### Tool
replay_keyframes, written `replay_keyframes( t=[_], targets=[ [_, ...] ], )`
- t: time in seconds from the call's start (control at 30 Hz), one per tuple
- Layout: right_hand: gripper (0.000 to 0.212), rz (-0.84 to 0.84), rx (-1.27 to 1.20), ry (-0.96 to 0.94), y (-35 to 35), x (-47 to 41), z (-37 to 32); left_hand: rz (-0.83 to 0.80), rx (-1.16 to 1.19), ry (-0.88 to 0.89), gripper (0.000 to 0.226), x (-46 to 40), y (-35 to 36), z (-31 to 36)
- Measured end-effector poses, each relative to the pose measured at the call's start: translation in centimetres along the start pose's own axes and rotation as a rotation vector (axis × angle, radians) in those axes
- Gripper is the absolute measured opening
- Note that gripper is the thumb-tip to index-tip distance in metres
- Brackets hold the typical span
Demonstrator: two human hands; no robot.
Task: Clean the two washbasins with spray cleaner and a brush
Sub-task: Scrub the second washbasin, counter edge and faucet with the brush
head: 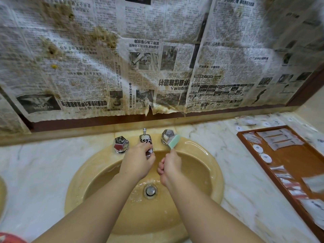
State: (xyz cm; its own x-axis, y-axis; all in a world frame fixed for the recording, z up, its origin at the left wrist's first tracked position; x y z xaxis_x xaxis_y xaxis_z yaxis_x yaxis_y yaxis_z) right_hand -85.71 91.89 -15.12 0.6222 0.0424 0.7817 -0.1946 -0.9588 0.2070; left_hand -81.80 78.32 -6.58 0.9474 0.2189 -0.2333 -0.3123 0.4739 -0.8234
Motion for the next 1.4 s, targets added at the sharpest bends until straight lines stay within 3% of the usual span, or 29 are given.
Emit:
replay_keyframes(
  t=[0.13,0.27,0.47,0.57,0.7,0.8,1.13,1.4],
  targets=[
    [0.022,0.092,0.270,-0.074,-1.3,-1.6,-6.4,-0.026,-0.001,0.005,0.031,-0.1,0.1,0.0],
    [0.039,0.073,0.538,-0.009,-4.8,-2.2,-9.9,-0.024,0.014,-0.004,0.036,0.0,0.1,-0.1],
    [0.037,0.017,0.597,-0.039,-5.2,-2.9,-10.3,-0.034,0.008,-0.019,0.038,-0.1,0.4,-0.3],
    [0.028,0.143,0.687,-0.149,-5.3,-4.2,-11.1,-0.040,0.001,-0.027,0.038,-0.2,0.5,-0.4],
    [0.044,0.362,0.876,-0.235,-7.9,-4.9,-9.4,-0.022,0.009,-0.017,0.038,-0.2,0.5,-0.5],
    [0.037,0.329,0.932,-0.285,-7.5,-2.7,-6.4,-0.015,0.012,-0.017,0.038,-0.1,0.5,-0.5],
    [0.042,0.294,1.046,-0.324,-2.7,-0.1,-1.4,-0.002,0.027,-0.022,0.039,0.0,0.6,-0.5],
    [0.036,0.129,1.222,-0.435,4.8,-2.3,-6.3,-0.019,0.016,-0.028,0.040,-0.1,0.5,-0.5]
  ],
)
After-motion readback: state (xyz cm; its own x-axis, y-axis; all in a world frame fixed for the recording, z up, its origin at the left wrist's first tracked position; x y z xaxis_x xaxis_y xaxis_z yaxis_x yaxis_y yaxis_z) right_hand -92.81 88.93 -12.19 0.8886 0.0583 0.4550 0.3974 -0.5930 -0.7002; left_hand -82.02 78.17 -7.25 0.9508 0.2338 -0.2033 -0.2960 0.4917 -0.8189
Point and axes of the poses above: each hand's wrist, its own x-axis away from the middle knuckle, its own y-axis out of the palm, z = x × y, the point moved 9 cm from there along -x, towards the middle knuckle, and after that the axes turned 10 degrees about y, right-handed, at the moved point
